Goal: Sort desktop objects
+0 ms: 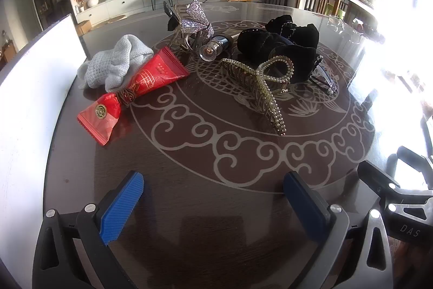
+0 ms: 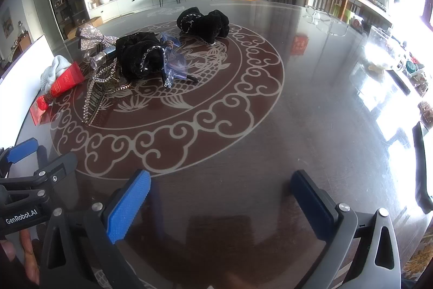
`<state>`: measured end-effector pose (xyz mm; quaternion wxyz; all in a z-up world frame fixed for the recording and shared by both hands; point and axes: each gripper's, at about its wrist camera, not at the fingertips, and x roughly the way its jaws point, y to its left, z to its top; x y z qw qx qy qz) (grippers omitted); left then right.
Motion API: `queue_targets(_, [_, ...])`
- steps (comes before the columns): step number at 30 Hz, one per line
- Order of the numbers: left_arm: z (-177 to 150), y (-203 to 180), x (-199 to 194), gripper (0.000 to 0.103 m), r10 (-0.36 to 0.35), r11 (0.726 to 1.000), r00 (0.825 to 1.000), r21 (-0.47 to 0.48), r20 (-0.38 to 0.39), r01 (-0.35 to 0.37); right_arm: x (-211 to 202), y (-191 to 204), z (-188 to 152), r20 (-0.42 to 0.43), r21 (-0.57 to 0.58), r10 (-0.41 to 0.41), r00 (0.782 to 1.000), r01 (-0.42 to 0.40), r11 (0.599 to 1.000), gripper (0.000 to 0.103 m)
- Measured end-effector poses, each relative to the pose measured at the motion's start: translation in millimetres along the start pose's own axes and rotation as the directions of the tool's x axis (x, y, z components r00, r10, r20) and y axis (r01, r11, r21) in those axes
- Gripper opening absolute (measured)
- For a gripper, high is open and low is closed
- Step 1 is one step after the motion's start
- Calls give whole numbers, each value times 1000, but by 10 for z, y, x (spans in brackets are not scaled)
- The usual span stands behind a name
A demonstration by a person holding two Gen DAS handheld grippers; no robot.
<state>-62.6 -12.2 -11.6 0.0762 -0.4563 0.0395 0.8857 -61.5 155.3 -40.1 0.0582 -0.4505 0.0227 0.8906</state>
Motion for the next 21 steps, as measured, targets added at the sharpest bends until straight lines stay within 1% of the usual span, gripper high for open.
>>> queue_targets(21, [3,1,4,103,0,1000,1000,0,0,0,-25,-15,-8,-1,-1,1,1000,-1,1000,103])
